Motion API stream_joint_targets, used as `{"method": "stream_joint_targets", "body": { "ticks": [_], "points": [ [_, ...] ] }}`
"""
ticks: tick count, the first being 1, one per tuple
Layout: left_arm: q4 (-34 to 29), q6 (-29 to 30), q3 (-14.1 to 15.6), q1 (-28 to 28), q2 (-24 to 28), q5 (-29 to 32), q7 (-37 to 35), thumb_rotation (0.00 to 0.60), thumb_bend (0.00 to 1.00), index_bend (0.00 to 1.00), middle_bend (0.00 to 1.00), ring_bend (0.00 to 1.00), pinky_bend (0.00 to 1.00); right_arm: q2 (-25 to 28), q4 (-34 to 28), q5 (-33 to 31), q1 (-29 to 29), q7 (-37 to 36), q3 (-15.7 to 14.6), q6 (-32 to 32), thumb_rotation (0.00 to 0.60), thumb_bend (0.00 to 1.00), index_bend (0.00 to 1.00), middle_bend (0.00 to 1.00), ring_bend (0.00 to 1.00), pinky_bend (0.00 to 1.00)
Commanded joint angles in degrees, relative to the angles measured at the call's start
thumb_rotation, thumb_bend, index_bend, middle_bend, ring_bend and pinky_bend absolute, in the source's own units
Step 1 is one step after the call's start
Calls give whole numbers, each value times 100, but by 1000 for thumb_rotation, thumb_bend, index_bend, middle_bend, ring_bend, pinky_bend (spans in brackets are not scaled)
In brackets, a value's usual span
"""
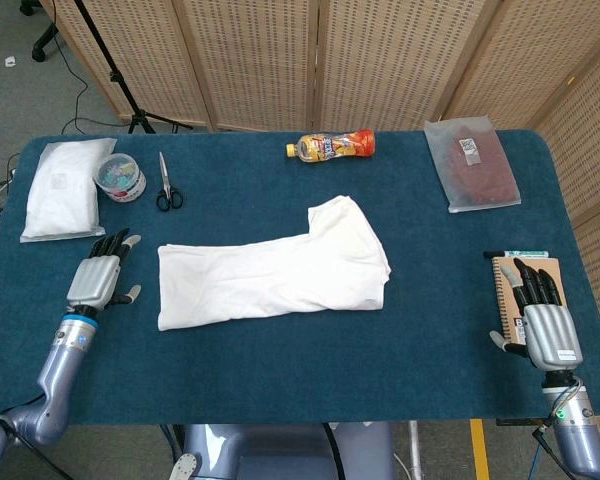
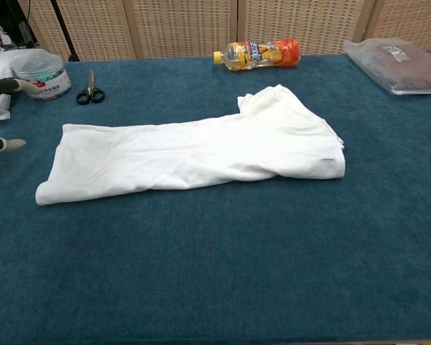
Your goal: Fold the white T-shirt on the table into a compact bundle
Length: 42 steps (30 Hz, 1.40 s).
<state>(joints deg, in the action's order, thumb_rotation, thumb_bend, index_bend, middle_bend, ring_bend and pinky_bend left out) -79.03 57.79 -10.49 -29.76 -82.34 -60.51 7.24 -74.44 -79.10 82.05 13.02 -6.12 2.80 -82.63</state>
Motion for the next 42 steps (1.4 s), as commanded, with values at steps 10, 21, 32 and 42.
{"method": "stream_joint_targets", "body": {
  "ticks": [10,21,32,42],
  "points": [
    [1205,-982,-536,-1185,-836,2205,1668,600,326,292,0,0,0,-22,78,20,-28,-53,79,166,600,0,0,0,0,0],
    [1529,-1192,-671,-1402,-1097,2562,1562,600,328,309,0,0,0,-34,152,55,-33,-133,136,278,600,0,0,0,0,0],
    [1725,-1249,-636,-1645,-1278,2970,1801,600,329,389,0,0,0,-57,205,53,-39,-158,176,375,600,0,0,0,0,0],
    [1790,-1090,-631,-1639,-1409,3069,1763,600,338,577,0,0,0,-51,201,91,-52,-231,188,411,600,0,0,0,0,0]
  ]
}}
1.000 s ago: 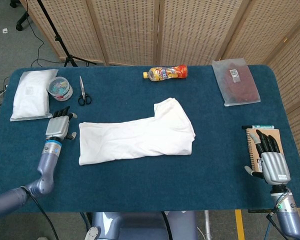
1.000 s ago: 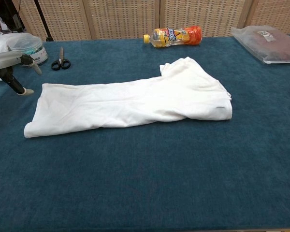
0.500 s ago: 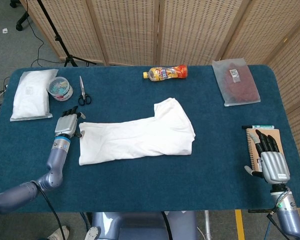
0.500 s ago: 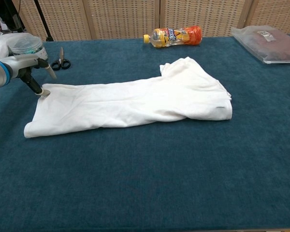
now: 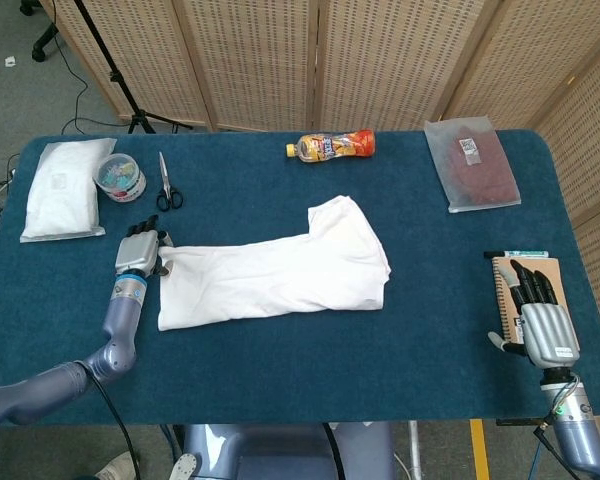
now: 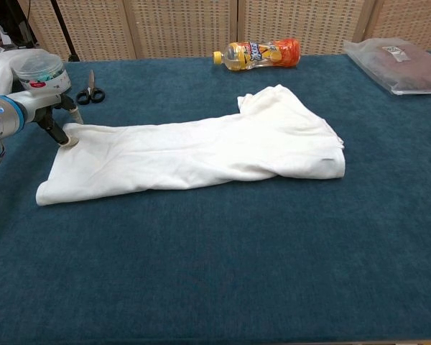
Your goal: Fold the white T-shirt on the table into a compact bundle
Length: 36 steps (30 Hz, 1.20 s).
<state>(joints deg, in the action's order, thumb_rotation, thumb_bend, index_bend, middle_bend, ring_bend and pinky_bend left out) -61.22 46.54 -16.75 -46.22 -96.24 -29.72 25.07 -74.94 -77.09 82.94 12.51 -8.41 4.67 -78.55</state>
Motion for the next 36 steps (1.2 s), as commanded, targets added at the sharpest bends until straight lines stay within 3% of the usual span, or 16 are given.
{"method": "stream_joint_targets", "body": {
  "ticks": [1,8,18,29,36],
  "points": [
    [24,96,-13,11,-43,-21,-28,600,344,596,0,0,0,0,1,9,-3,-7,2,2,600,0,0,0,0,0],
    [-5,227,-39,-1,-83,-14,37,600,381,659,0,0,0,14,-8,23,-19,-39,20,-5,600,0,0,0,0,0],
    [-316,347,-72,78,221,46,127,600,528,781,0,0,0,11,-8,44,-27,-35,29,7,600,0,0,0,0,0],
    [-1082,254,130,512,1492,59,148,600,544,794,0,0,0,-4,-37,66,-27,21,15,44,600,0,0,0,0,0],
    [-727,-258,344,860,2135,-224,-342,600,559,795,0,0,0,-42,-47,105,-10,99,-23,98,600,0,0,0,0,0]
  ]
}}
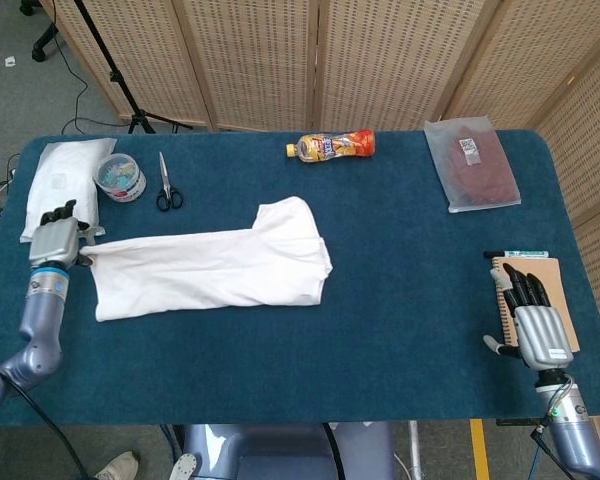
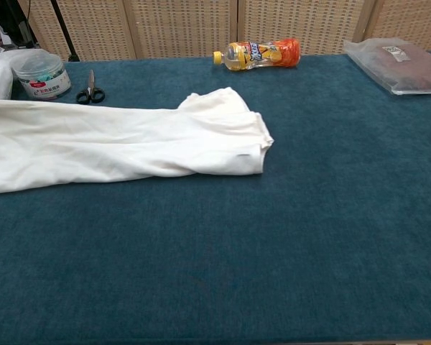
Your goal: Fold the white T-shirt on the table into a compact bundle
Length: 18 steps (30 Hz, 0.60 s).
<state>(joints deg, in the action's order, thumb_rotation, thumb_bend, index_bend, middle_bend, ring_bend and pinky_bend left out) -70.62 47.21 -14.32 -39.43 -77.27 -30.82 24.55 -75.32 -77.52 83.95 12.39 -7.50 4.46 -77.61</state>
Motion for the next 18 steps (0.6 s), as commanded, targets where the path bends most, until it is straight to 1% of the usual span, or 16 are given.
{"method": "stream_joint_targets", "body": {
  "ticks": [1,5,10,13,16,18],
  "points": [
    [302,-428,117,225,301,-131,-385,600,565,795,0,0,0,-6,-8,7,2,16,-3,4,600,0,0,0,0,0],
    [760,-876,123,414,503,-146,-861,600,573,795,0,0,0,-9,-17,-1,4,35,2,14,600,0,0,0,0,0],
    [1484,-1276,45,522,504,-263,-1401,600,589,795,0,0,0,-14,-15,-7,11,58,-2,45,600,0,0,0,0,0],
    [1732,-1457,10,551,491,-355,-1625,600,592,795,0,0,0,-14,-18,-10,13,67,1,52,600,0,0,0,0,0],
    [1838,-1646,-31,596,515,-526,-1901,600,593,795,0,0,0,-17,-21,-6,12,85,2,46,600,0,0,0,0,0],
    [1692,-1690,-116,650,578,-688,-2164,600,595,795,0,0,0,-12,-38,-5,7,75,2,41,600,0,0,0,0,0]
  ]
}}
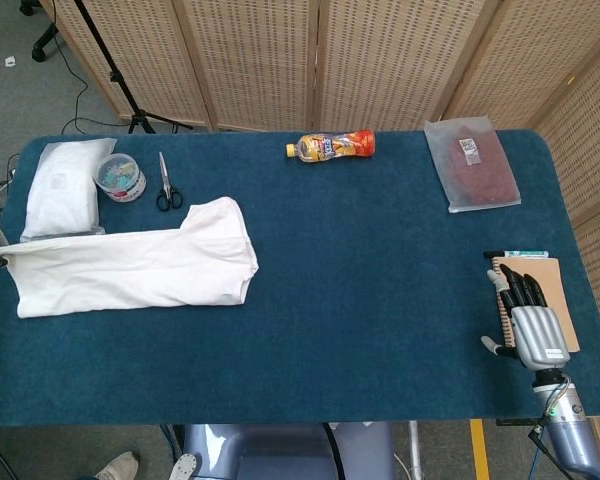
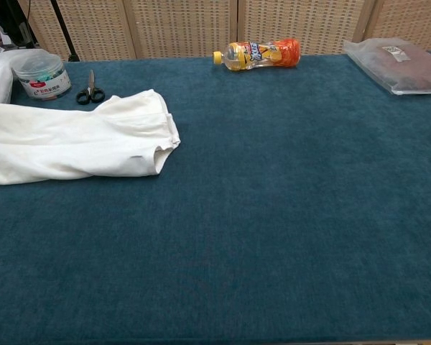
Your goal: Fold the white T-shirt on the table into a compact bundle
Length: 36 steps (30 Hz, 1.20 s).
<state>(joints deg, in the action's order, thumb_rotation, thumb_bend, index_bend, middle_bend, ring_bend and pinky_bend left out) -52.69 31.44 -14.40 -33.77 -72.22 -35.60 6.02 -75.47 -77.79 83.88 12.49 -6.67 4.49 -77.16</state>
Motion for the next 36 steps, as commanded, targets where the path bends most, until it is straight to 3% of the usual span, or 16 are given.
{"method": "stream_joint_targets", "body": {
  "ticks": [1,4,7,14,24,36],
  "points": [
    [-253,-142,-172,122,140,-307,-481,600,597,795,0,0,0,7,-17,3,-6,-11,0,-9,600,0,0,0,0,0],
    [-1492,77,-639,364,584,-1027,-1360,600,601,795,0,0,0,39,-51,11,-18,-67,11,-36,600,0,0,0,0,0],
    [-2056,485,-763,460,692,-1497,-1619,600,606,795,0,0,0,64,-74,17,-23,-100,20,-51,600,0,0,0,0,0],
    [-2568,1009,-763,80,346,-1480,-1233,600,610,795,0,0,0,103,-109,41,-28,-150,14,-58,600,0,0,0,0,0],
    [-2343,1384,-662,-873,-648,-337,58,600,617,795,0,0,0,131,-91,-6,-22,-226,44,-20,600,0,0,0,0,0],
    [-1288,1446,-707,-1841,-1845,369,808,600,617,795,0,0,0,114,2,-78,-5,-312,58,81,600,0,0,0,0,0]
  ]
}}
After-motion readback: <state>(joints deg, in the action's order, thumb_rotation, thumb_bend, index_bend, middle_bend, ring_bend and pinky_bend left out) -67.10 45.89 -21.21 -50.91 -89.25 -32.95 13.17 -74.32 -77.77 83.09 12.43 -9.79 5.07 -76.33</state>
